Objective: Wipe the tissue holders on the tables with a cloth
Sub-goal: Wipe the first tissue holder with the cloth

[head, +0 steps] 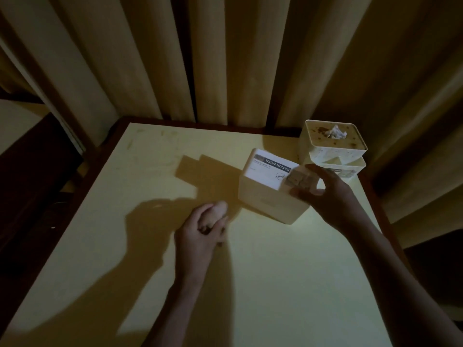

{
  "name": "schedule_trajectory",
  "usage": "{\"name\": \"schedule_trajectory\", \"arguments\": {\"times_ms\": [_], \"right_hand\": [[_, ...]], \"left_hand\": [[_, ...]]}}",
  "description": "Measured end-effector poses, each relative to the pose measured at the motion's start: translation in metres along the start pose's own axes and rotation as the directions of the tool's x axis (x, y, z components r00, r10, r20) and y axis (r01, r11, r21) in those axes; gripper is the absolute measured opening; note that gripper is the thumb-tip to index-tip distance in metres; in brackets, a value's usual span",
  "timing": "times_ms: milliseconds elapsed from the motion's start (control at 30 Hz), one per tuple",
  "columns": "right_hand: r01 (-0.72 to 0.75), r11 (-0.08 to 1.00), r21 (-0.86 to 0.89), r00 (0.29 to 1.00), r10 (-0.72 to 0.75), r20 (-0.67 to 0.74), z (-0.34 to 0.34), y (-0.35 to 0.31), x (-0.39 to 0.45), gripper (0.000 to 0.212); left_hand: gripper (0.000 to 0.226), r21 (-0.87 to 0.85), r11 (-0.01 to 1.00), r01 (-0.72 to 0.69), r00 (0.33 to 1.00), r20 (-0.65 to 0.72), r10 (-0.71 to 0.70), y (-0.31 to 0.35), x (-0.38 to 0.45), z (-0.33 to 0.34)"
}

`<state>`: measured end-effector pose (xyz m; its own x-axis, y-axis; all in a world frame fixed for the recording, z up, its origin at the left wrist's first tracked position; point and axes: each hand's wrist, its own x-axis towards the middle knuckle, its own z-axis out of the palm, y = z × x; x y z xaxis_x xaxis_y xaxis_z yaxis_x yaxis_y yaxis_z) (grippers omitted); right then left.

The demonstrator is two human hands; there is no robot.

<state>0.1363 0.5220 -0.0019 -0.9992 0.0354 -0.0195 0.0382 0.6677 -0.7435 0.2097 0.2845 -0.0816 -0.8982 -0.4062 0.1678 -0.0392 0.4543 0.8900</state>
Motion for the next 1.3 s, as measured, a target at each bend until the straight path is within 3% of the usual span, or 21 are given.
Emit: {"name": "schedule_trajectory", "arguments": {"times_ms": [100, 233, 367, 533, 667, 733, 867, 967, 1033, 1133, 1300], "right_hand": [[0.013, 1.000, -0.027, 1.000, -0.012, 0.023, -0.001, 0.002, 0.001, 0.065], [0.009, 1.000, -0.028, 0.998, -0.007, 0.062, -0.003, 0.004, 0.004, 0.070], [0.014, 0.999, -0.044, 0.998, -0.011, 0.060, -0.007, 0.004, 0.009, 0.071], [0.018, 0.999, -0.031, 0.999, -0.017, 0.051, -0.009, 0.006, 0.011, 0.072], [0.022, 0.998, -0.053, 0.997, -0.018, 0.074, -0.014, 0.005, 0.014, 0.074], [0.013, 0.999, -0.048, 0.996, -0.009, 0.088, -0.015, 0.004, 0.015, 0.074], [0.007, 0.998, -0.060, 0.996, -0.001, 0.087, -0.013, 0.003, 0.015, 0.073], [-0.001, 0.999, -0.046, 0.994, 0.006, 0.108, -0.013, 0.002, 0.012, 0.073], [0.000, 1.000, -0.026, 0.993, 0.003, 0.118, -0.012, 0.001, 0.010, 0.073], [-0.005, 0.999, -0.035, 0.993, 0.009, 0.116, -0.014, -0.001, 0.010, 0.074], [-0.009, 0.992, -0.123, 0.988, 0.028, 0.152, -0.018, -0.006, 0.011, 0.073]], "left_hand": [[0.037, -0.167, 0.978, -0.124, 0.989, -0.098, 0.109, 0.041, 0.000, 0.030], [0.042, -0.308, 0.949, -0.059, 0.982, -0.187, 0.000, 0.070, 0.001, 0.055], [0.031, -0.398, 0.917, -0.040, 0.944, -0.316, -0.096, 0.063, 0.007, 0.065], [0.032, -0.367, 0.911, -0.189, 0.963, -0.250, 0.099, 0.069, -0.020, 0.095], [0.032, -0.413, 0.900, -0.140, 0.990, -0.070, 0.121, 0.075, -0.058, 0.124], [0.028, -0.387, 0.900, -0.199, 0.980, -0.078, 0.183, 0.079, -0.065, 0.126], [0.024, -0.437, 0.898, -0.042, 0.997, -0.071, 0.012, 0.047, -0.035, 0.116], [0.029, -0.349, 0.930, 0.114, 0.977, -0.131, -0.168, 0.017, 0.003, 0.103], [0.024, -0.334, 0.921, 0.198, 0.966, -0.093, -0.242, 0.016, 0.014, 0.100], [0.011, -0.325, 0.923, 0.209, 0.977, 0.034, -0.209, 0.024, -0.003, 0.115], [0.019, -0.117, 0.991, 0.058, 0.993, 0.111, -0.045, 0.038, -0.050, 0.143]]}}
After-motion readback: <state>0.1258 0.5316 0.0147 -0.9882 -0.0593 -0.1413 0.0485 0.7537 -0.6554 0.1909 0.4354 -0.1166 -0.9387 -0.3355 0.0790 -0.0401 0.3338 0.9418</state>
